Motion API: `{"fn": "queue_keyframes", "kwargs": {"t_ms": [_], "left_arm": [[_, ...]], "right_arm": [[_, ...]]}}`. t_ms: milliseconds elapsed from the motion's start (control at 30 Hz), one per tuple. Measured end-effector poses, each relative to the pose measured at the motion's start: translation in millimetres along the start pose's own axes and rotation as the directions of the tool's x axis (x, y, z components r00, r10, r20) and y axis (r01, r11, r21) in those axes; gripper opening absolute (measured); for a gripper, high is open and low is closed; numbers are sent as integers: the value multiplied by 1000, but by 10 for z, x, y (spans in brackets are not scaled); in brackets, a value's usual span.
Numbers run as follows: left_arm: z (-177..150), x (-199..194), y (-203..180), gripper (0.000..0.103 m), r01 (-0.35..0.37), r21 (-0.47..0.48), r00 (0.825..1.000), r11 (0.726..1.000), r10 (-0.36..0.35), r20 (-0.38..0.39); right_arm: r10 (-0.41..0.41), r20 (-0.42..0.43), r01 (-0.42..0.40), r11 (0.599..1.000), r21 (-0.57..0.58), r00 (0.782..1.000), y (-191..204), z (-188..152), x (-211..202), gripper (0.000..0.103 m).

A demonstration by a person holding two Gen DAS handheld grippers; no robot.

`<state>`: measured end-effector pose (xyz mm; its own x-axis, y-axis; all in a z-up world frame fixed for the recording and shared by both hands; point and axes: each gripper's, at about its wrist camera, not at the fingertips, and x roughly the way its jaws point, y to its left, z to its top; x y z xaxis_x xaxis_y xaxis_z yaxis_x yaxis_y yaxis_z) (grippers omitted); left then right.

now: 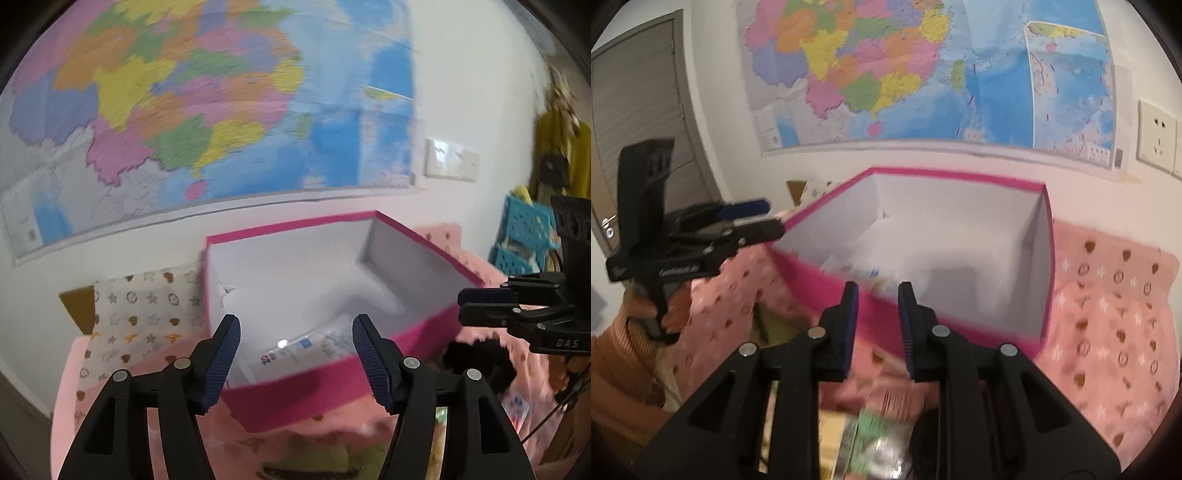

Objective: Organize soft objects

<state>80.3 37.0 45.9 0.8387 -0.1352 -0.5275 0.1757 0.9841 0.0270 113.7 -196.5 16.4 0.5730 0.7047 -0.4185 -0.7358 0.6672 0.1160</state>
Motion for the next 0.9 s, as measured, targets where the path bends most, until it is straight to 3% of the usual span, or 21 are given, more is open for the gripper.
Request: {"fn": "queue_keyframes", "kwargs": {"t_ms": [300, 533, 900], "left_arm": [[-164, 180, -336, 65, -32, 132, 999, 991, 37, -36], [-253, 341, -417, 66, -93, 183, 994, 979, 103, -46], [-185, 481, -491, 83, -141, 235, 990, 962, 143, 6]], "right_arm": [[-69, -230, 71, 997, 1, 971, -59, -421, 567, 24], [-126, -301, 118, 992, -42, 945, -67, -471, 806, 25], [-95, -294, 118, 991, 62, 951, -158, -480, 825, 28]]}}
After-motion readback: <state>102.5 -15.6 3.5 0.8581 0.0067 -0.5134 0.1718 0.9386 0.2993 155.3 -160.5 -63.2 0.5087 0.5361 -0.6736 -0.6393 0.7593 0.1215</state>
